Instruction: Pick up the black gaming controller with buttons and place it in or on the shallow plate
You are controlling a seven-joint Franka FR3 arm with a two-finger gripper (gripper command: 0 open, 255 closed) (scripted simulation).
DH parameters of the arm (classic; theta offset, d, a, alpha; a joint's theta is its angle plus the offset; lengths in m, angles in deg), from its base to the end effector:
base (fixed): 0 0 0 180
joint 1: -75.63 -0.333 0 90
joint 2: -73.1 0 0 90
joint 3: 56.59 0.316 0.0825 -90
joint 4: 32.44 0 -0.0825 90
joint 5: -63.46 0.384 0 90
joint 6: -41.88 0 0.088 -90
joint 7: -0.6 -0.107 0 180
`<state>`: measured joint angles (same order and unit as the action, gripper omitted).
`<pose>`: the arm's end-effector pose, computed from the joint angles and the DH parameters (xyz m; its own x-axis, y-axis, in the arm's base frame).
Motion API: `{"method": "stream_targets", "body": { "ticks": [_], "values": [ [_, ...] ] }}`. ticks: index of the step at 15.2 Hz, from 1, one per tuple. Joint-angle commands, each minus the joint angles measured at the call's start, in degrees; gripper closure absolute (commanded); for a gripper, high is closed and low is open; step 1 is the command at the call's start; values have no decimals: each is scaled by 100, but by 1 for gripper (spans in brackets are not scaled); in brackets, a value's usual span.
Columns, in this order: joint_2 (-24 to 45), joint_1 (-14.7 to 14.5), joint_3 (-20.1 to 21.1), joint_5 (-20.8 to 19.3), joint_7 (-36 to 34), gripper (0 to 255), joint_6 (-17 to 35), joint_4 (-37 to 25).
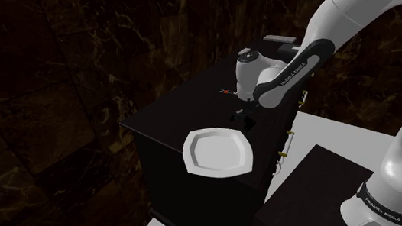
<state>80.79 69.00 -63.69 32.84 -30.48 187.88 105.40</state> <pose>0.4969 0.0019 0.2583 0.9909 -0.0880 0.1022 -0.1144 -0.9495 0.2921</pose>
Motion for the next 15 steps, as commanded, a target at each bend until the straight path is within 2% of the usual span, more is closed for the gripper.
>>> {"method": "stream_targets", "body": {
  "ticks": [1,9,10,15],
  "values": [
    [126,9,-25,-74,-66,0,111,-17],
    [125,8,-26,-73,-65,0,110,-17],
    [125,8,-26,-73,-65,255,110,-17],
    [128,10,-28,-78,-67,255,118,-14]
  ]
}}
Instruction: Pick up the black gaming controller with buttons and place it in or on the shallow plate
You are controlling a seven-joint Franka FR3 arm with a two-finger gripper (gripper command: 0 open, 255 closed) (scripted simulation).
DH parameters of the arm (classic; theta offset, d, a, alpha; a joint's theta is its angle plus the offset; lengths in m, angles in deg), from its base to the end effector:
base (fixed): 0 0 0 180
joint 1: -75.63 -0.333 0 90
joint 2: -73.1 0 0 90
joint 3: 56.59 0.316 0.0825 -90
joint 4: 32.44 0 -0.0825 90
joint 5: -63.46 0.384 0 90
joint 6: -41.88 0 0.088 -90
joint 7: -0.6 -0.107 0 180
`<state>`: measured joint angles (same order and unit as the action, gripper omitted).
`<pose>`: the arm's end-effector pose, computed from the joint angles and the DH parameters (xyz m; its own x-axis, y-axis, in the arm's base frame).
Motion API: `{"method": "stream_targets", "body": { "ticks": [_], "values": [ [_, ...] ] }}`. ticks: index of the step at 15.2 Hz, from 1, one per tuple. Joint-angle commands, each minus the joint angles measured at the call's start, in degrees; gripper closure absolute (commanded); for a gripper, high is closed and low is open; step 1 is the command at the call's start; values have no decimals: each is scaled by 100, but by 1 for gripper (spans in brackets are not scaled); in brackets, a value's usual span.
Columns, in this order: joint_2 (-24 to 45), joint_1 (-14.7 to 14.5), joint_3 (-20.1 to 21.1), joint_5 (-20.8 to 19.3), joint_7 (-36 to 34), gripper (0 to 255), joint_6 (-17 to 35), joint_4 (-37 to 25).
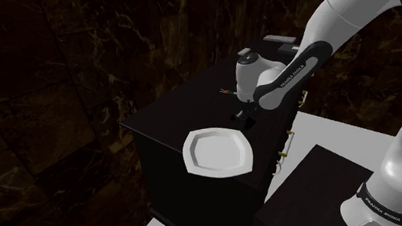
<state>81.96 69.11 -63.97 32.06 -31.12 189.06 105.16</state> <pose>0.4987 0.0000 0.2513 0.9904 -0.0876 0.1069 -0.1156 -0.9492 0.2927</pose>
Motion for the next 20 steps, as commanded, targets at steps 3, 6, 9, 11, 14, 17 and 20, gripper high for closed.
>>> {"method": "stream_targets", "body": {
  "ticks": [3,6,9,11,14,17,20],
  "values": [
    [0,-2,2,1,-4,255,-6,17],
    [-133,-1,22,83,90,255,-142,4],
    [-337,-3,47,195,223,255,-349,-11],
    [-468,-7,62,265,308,255,-489,-27],
    [-657,-15,80,365,429,255,-701,-64],
    [-835,-26,95,456,544,255,-917,-112],
    [-1002,-39,108,540,651,255,-1134,-174]
  ]
}}
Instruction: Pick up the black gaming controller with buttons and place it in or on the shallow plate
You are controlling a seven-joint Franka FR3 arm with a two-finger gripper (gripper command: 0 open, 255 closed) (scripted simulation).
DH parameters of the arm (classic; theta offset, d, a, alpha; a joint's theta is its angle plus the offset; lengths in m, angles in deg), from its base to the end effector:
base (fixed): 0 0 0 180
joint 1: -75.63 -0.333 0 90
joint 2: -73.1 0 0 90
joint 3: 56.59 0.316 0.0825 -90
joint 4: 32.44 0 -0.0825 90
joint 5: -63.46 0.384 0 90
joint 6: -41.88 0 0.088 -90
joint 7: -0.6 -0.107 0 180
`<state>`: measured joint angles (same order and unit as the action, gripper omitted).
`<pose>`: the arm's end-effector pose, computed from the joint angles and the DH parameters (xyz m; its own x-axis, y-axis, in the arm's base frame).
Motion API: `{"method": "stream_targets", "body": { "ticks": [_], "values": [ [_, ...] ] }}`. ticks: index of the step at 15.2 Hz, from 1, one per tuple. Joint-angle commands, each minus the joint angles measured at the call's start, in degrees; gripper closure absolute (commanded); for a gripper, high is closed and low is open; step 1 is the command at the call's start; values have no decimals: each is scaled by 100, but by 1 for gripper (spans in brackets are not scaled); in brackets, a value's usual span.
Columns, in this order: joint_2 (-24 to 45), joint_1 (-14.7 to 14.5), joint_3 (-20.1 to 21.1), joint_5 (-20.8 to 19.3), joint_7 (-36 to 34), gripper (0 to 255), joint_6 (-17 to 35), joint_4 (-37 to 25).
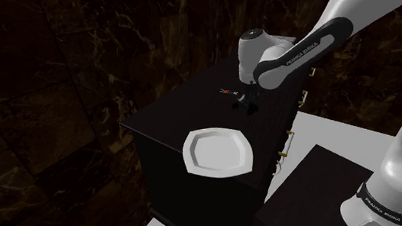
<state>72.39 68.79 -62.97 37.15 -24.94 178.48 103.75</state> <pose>0.4974 -0.0002 0.3294 0.9907 -0.0881 0.1038 -0.1151 -0.9490 0.2934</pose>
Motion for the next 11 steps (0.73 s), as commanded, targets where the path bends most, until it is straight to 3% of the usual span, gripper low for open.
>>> {"method": "stream_targets", "body": {
  "ticks": [1,3,11],
  "values": [
    [-98,-11,11,58,68,255,-149,-56],
    [-171,-18,16,93,115,255,-252,-91],
    [-335,-629,681,271,-941,255,-748,-51]
  ]
}}
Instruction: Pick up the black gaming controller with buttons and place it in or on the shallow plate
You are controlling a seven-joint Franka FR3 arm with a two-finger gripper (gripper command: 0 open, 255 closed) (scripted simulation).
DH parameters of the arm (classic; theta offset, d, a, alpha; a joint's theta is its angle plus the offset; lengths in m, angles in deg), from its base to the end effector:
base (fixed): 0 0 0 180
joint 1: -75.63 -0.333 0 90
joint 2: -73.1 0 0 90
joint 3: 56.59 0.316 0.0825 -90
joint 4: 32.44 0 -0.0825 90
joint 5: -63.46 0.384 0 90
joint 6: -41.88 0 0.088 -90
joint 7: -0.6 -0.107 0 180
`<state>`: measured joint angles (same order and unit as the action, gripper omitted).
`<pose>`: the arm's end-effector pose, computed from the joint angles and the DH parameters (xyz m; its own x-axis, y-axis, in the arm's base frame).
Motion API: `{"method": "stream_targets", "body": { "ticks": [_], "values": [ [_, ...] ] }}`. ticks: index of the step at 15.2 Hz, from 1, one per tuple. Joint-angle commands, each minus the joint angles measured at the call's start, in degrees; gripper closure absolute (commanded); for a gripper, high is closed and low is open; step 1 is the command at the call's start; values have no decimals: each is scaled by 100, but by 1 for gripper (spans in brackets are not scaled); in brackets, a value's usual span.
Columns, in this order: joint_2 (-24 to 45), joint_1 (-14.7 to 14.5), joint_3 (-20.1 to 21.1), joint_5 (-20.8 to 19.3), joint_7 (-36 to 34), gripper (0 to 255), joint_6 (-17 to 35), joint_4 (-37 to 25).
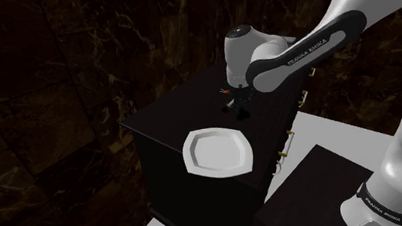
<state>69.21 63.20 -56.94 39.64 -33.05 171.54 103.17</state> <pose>0.4794 0.0918 0.3515 0.9909 -0.0869 0.1032 -0.1138 -0.9493 0.2930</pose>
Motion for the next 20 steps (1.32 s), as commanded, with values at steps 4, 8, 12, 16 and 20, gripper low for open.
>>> {"method": "stream_targets", "body": {
  "ticks": [4,8,12,16,20],
  "values": [
    [41,-376,411,150,-631,255,-317,-138],
    [192,-674,734,270,-1122,255,-589,-391],
    [399,-824,892,272,-1442,255,-599,-509],
    [595,-816,882,158,-1581,255,-326,-408],
    [809,-810,865,29,-1731,255,-59,-328]
  ]
}}
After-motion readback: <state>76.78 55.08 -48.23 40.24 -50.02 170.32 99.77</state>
